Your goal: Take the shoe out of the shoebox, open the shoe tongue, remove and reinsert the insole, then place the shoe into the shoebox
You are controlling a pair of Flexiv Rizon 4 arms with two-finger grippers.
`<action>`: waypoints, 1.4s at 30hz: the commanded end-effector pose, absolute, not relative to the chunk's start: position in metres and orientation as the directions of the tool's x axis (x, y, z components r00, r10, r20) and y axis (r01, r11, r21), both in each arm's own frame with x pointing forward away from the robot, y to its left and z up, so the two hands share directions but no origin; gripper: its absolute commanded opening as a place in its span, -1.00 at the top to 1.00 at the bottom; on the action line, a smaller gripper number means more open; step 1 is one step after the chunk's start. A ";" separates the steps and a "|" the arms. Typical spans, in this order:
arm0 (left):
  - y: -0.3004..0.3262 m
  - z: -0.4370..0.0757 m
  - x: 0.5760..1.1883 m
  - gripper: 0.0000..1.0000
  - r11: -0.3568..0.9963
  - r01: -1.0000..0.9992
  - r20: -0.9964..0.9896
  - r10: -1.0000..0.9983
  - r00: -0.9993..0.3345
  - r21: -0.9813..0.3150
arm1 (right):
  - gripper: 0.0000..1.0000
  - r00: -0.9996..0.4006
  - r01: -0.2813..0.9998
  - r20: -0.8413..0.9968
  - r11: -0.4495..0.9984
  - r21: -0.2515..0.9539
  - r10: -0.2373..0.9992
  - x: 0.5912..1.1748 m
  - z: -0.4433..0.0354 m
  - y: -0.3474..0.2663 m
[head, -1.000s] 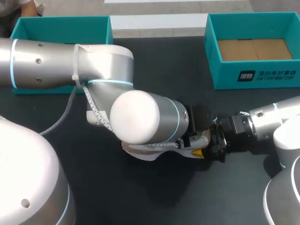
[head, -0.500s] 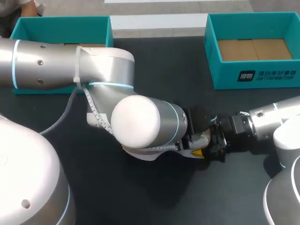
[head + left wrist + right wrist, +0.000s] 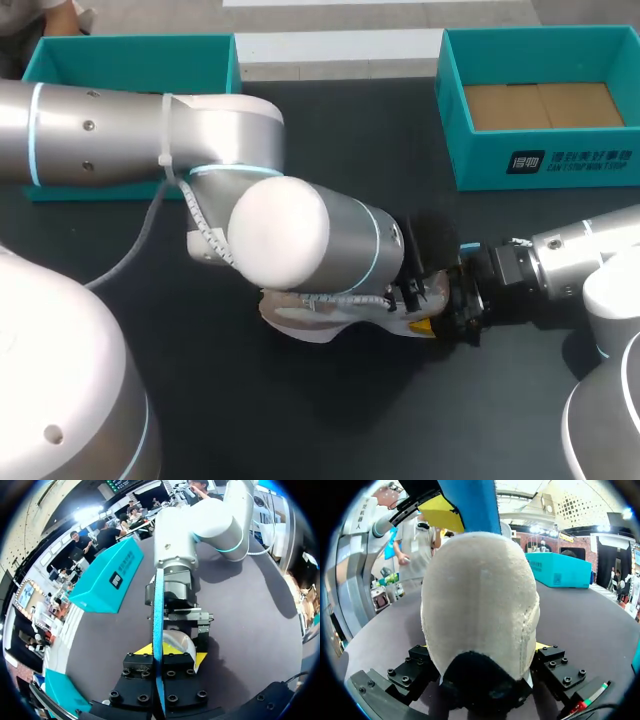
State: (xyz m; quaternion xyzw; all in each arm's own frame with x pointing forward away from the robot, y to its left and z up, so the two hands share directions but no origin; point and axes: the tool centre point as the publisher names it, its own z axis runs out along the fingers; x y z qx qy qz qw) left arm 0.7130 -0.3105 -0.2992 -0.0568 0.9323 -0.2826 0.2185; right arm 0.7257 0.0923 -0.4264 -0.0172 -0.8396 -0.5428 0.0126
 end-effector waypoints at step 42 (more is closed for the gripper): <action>-0.343 -0.088 0.696 1.00 0.542 -0.107 0.199 0.115 -0.973 -0.834 | 1.00 -0.999 0.043 0.040 0.411 0.911 0.016 0.726 -0.431 0.093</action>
